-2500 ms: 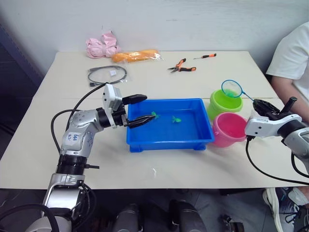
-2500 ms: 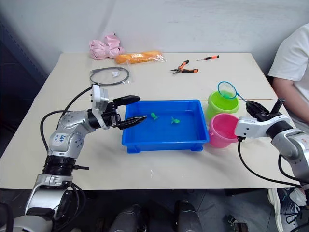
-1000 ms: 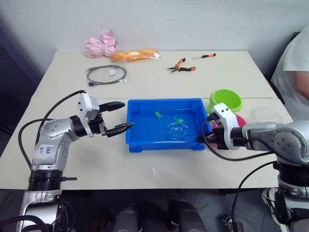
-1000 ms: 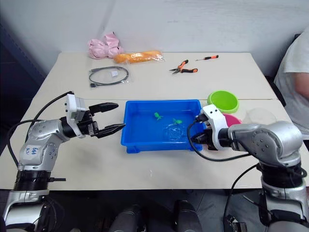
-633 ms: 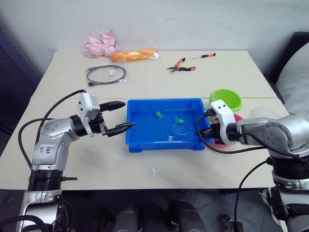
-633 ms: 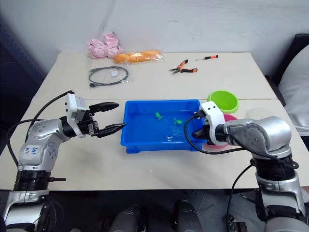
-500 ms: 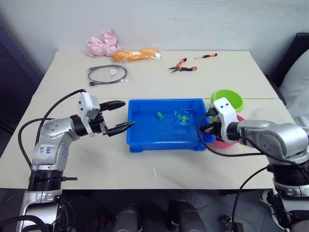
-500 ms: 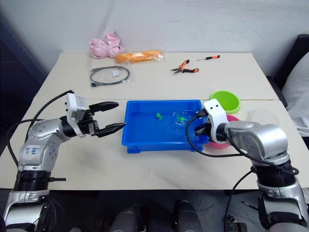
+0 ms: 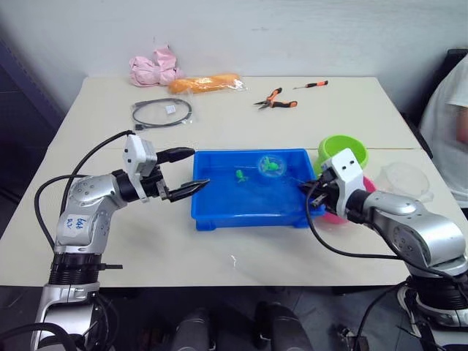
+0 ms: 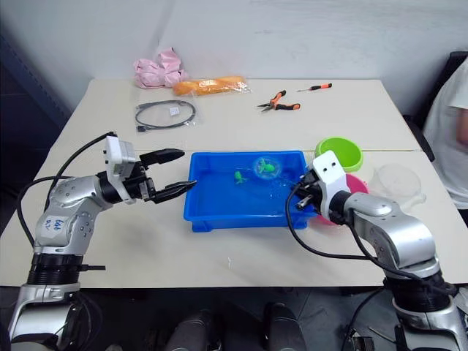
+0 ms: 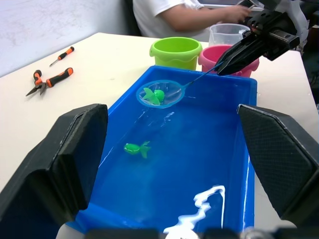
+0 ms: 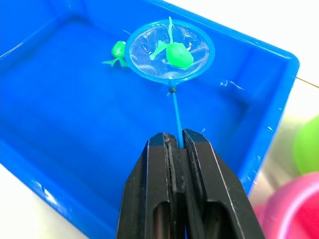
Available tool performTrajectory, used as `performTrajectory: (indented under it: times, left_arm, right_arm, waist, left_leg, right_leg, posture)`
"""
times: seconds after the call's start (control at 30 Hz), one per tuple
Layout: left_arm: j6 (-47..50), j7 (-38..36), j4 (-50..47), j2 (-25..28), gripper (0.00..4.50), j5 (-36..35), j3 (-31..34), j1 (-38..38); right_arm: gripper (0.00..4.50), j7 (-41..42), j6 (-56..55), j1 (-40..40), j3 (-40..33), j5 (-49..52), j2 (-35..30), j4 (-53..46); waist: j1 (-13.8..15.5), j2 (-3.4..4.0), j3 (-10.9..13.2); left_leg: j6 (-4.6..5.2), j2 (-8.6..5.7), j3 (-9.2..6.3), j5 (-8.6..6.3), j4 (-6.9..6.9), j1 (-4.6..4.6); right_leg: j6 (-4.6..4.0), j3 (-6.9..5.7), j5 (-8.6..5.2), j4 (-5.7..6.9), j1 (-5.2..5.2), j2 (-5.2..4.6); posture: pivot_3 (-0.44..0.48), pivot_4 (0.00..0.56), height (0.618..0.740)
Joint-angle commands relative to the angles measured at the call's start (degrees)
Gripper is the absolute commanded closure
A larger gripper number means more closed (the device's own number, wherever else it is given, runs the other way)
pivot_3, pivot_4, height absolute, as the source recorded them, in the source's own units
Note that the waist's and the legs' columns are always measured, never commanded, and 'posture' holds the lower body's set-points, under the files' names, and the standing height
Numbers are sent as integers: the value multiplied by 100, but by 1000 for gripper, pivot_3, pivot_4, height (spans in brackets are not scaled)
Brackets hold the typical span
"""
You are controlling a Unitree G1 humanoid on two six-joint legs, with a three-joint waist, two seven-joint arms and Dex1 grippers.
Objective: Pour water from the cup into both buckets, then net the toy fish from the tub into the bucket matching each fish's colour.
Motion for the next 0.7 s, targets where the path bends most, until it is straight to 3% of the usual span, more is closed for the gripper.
performTrajectory:
  times: [0.03, 0.4, 0.7]
  left_arm:
    - [-10, 12, -192, -35, 58, -79, 8, -64]
    - [93, 11, 8, -378, 58, -133, -164, -551]
    - [51, -48, 147, -571, 58, -47, -330, -675]
  right_arm:
    - [4500, 115, -161, 215, -356, 52, -90, -428]
    - [4500, 563, -984, 1211, -864, -58, -327, -1094]
    - [4500, 819, -529, 1734, -2575, 481, -866, -1038]
  waist:
    - [2, 0, 0]
    - [17, 0, 0]
    - [33, -1, 0]
  left_leg:
    - [0, 0, -1, 0, 0, 0]
    - [1, -2, -3, 0, -1, 2]
    - [4, -5, -4, 1, -1, 3]
  right_leg:
    - [0, 0, 0, 0, 0, 0]
    - [1, 0, 1, -5, 4, 2]
    - [3, 3, 2, -7, 7, 10]
  posture:
    - [0, 150, 740]
    - [0, 150, 740]
    - [0, 150, 740]
